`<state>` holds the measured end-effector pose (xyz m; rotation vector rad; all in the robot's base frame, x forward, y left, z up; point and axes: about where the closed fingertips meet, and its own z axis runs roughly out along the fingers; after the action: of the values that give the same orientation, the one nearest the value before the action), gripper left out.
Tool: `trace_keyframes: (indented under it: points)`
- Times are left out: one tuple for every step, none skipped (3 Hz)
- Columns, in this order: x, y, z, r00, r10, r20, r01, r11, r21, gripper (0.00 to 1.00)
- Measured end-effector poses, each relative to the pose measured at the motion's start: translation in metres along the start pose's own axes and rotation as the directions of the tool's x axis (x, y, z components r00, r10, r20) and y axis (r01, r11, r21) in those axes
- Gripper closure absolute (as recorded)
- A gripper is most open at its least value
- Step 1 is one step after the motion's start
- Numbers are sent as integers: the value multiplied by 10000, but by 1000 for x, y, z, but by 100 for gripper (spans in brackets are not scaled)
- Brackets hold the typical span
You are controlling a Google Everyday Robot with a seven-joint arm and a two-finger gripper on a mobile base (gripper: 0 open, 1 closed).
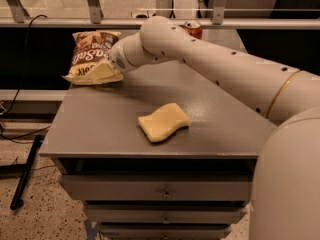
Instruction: Move brown chip bag near coke can
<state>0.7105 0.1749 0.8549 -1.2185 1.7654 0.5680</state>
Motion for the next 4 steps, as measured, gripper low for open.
trace_keyframes:
  points:
    - [3, 2, 4, 9999, 71, 74, -72, 9999, 123, 60]
    - [1, 0, -13, 9986, -455, -266, 469, 9974, 553, 83]
    - [-17, -13, -59, 9837, -1575, -870, 1666, 9798, 1105, 100]
    - [-28, -23, -88, 9565, -2520, -1470, 2667, 9596, 902, 100]
